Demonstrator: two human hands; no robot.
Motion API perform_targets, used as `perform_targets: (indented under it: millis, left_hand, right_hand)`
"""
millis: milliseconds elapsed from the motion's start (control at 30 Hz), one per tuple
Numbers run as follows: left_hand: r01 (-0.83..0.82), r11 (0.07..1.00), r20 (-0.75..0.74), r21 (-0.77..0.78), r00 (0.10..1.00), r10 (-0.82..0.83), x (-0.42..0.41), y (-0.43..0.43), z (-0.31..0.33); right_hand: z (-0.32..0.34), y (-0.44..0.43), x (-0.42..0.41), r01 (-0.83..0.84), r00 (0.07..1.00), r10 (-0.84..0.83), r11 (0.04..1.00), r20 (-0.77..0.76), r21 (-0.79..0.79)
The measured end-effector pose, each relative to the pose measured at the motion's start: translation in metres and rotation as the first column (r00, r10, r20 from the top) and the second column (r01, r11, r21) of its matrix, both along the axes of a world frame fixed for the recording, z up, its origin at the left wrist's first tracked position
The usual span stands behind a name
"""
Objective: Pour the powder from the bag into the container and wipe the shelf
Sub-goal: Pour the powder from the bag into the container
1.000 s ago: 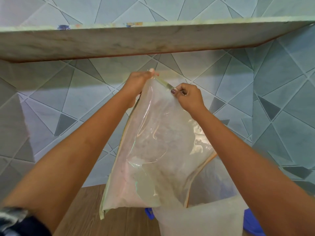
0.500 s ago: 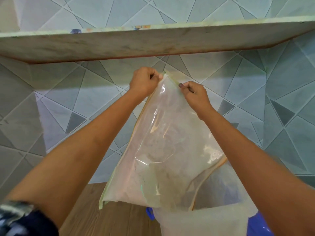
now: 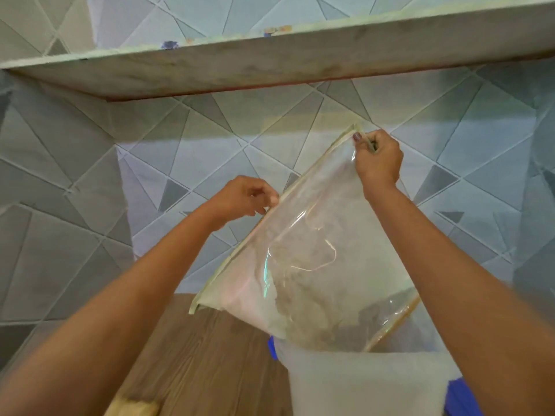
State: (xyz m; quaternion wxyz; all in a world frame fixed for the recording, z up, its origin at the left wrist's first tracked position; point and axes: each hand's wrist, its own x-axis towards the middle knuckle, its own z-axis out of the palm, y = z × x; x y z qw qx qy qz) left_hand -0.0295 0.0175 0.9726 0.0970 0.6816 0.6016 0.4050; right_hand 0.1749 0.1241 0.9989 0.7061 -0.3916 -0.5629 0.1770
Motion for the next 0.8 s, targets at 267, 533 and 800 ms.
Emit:
perform_targets:
  millis: [267, 533, 800]
  left_hand:
    - [-0.189, 0.877, -0.261, -0.441, 0.962, 0.076, -0.077, -0.047, -0.069]
    - [-0.304, 0.883, -0.212, -0.356, 0.947, 0.241, -0.088, -0.067, -0.109]
    - [-0.466, 0.884, -0.298, -0.05, 0.851, 0.432, -0.081, -0.062, -0.107]
  right_hand:
    - [-0.006, -0.011, 0.005, 0.077, 0.995, -0.082, 0.993, -0.055, -0.086]
    - [-0.011, -0.037, 0.009, 0.122, 0.991, -0.129, 0.984, -0.045, -0.133]
    - [-0.01, -0.051, 0.032, 0.205, 0.978, -0.207, 0.969, 0.005, -0.139]
